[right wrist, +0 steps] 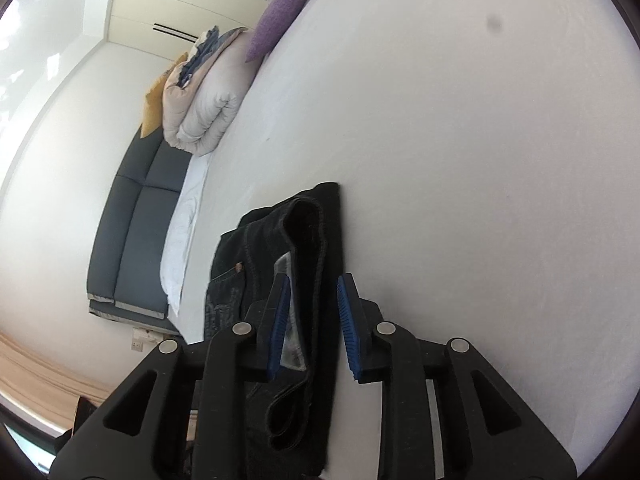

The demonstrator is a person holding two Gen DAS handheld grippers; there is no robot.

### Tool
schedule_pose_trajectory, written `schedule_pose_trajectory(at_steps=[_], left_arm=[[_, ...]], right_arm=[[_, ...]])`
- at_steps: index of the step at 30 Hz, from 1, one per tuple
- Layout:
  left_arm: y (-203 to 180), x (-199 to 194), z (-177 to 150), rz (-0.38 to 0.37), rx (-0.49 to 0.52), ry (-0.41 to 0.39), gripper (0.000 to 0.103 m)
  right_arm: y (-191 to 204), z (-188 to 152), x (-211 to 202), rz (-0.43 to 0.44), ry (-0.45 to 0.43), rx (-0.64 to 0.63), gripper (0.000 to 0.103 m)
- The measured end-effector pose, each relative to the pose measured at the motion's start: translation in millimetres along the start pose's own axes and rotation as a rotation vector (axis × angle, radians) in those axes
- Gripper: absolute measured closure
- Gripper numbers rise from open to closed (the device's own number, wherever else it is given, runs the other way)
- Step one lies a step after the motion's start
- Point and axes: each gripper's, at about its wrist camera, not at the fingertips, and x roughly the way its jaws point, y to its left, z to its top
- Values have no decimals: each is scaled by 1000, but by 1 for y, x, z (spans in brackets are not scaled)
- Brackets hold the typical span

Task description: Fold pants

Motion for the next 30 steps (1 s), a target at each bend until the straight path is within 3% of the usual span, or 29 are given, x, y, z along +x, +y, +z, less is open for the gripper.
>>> schedule_pose_trajectory(at_steps=[3,6,10,13,14,15,24,30], left_arm=[[50,3,14,73,-93,9,30],[92,17,28,80,-140,36,39],[123,65,42,55,-133,167,56],[132,103,43,-43,-146,230,64],[136,113,40,-57,-168,253,66],[136,119,36,-51,-170,265,70],[95,73,-19,-38,-57,203,71],[86,53,-32,4,-100,195,72]], right_arm=[[24,-12,-2,64,48,-55,80],[46,-23,9,111,99,-101,80],[38,-38,34,44,178,-93,80],[10,-48,38,30,174,-43,103],[5,-50,36,45,170,-38,103],[3,-51,34,56,166,-37,103],[6,-60,32,38,145,-89,103],[14,-65,31,25,133,-106,103]])
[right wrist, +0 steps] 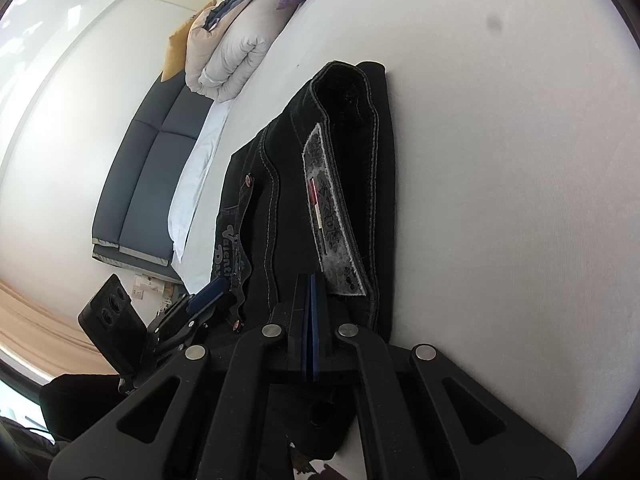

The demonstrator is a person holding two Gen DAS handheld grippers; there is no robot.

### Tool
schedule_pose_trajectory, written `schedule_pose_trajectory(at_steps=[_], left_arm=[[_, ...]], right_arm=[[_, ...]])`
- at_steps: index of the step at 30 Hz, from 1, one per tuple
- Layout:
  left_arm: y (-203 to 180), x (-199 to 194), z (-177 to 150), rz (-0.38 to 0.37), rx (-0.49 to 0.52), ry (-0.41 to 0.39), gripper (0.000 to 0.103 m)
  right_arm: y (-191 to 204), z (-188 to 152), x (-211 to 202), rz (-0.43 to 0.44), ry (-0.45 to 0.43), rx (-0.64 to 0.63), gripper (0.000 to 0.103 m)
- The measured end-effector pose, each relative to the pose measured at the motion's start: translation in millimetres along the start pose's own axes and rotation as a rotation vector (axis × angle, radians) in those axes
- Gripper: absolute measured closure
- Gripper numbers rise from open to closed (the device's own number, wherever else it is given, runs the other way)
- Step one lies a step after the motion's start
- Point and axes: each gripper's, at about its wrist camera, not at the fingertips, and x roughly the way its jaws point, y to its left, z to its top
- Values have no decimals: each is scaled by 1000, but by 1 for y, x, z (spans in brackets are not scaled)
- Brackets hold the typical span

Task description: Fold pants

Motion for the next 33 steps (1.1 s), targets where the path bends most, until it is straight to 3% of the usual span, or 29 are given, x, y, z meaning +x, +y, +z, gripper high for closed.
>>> schedule_pose_trajectory(at_steps=[4,8,12,15,18,19,22,24,25,26,30,33], left_arm=[[0,3,-4,5,-53,-14,73],[-2,0,-5,19,-46,-32,74],[5,-21,-6,-5,-88,-68,72],[25,-44,4,4,-132,-117,68],[56,-45,18,-14,-225,-125,50],[64,-40,23,-22,-249,-111,43],[77,-16,35,-45,-259,-44,39],[79,-3,40,-90,-266,-6,38],[80,3,42,-104,-274,5,37],[81,12,43,-121,-286,30,36],[83,43,40,-132,-314,138,36],[80,48,43,-153,-307,158,40]], right_arm=[[4,-5,-4,0,-12,-10,103],[5,-15,-15,-15,-45,-55,103],[10,-24,-41,-38,-81,-82,101],[18,-18,-64,-71,-130,-112,98],[25,-1,-71,-78,-157,-115,97],[25,6,-68,-82,-152,-109,95],[19,23,-49,-112,-110,-66,83],[13,31,-40,-118,-87,-26,71],[10,31,-38,-107,-80,-10,55],[8,33,-35,-87,-77,7,49],[6,44,-18,-110,-35,36,49],[8,56,-3,-98,-1,66,49]])
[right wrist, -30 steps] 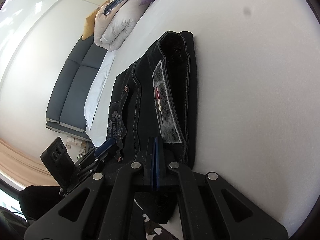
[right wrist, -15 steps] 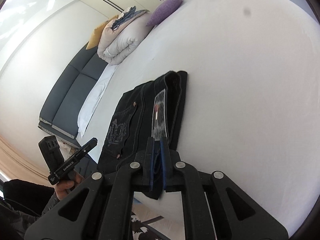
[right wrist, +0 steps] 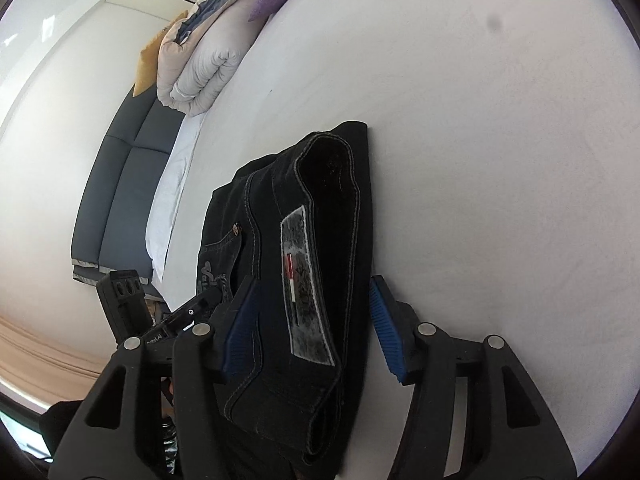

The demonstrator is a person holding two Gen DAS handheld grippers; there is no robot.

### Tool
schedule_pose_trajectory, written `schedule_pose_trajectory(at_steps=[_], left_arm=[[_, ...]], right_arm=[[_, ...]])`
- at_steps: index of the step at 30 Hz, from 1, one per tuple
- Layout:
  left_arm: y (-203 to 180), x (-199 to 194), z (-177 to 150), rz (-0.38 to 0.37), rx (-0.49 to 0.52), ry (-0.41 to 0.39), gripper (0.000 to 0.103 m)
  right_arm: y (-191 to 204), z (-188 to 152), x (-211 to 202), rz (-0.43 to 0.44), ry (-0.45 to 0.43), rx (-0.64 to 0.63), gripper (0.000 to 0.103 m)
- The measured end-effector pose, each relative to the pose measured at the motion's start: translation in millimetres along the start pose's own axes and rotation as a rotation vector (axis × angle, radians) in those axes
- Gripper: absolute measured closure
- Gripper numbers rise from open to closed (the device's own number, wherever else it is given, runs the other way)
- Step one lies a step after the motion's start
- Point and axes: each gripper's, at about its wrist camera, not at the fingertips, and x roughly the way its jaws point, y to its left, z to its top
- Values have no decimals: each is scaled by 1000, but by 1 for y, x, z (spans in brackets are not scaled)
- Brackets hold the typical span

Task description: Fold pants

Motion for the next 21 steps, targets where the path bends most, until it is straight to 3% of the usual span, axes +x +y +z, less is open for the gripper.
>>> schedule_pose_trajectory(at_steps=[3,5,8,10,12,17,21], left_arm=[[-2,3,4,-1,4,27,46],[-2,3,5,-1,7,35,50],[-7,0,4,9,20,31,60],[-14,-5,4,17,25,18,71],[-23,-12,6,32,25,3,76],[-53,-36,25,32,83,-76,77],[-82,-22,51,65,181,-93,77]], right_arm=[[8,9,16,-22,28,-20,53],[13,13,29,-51,41,-34,72],[17,15,36,-66,29,-54,80],[26,12,33,-88,2,-101,84],[40,9,28,-111,-24,-154,86],[62,23,0,-90,-92,-215,87],[54,57,-22,-76,-139,-196,88]])
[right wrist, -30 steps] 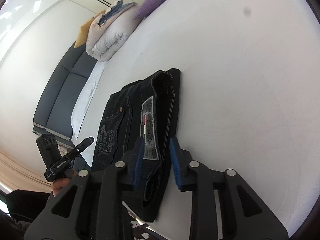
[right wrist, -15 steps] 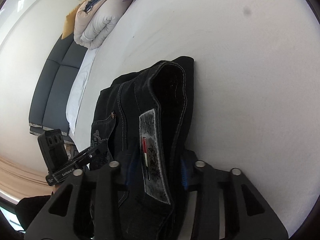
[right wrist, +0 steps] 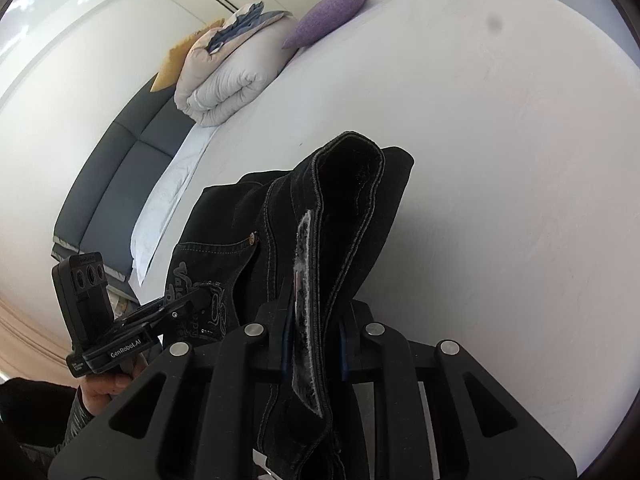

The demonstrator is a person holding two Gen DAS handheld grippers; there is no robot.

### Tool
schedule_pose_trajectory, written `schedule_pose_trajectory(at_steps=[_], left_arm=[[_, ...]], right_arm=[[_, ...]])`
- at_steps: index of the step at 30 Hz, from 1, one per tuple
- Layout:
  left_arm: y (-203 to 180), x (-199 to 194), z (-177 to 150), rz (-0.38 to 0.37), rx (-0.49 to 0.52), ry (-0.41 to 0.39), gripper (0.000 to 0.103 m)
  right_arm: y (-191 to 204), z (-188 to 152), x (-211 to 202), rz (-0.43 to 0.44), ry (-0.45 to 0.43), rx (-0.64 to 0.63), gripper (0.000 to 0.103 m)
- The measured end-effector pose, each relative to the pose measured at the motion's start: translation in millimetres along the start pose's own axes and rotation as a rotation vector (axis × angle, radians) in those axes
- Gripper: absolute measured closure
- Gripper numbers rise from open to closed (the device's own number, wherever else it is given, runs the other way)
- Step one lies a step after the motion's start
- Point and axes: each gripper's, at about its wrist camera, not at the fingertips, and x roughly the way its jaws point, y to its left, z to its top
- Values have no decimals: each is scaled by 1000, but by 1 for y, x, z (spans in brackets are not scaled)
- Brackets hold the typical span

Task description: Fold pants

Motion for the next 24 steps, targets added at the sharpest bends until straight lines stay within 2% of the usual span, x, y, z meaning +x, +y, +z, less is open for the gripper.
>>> schedule_pose_trajectory(at_steps=[6,10,13,19,24], left_arm=[[-29,50,42,9,61,8,77],[-41,84,56,19,86,24,77],[-44,101,53,23,82,44,76],[-39,116,44,33,80,52,69],[-41,108,38,55,90,41,66]], right_arm=[[-34,55,-11,-44,-39,14,87],[-70,88,-13,-60,-44,35,87],[-97,104,-4,-70,-25,53,87],[-138,104,18,-73,9,89,83],[-144,90,25,-65,-8,111,77]])
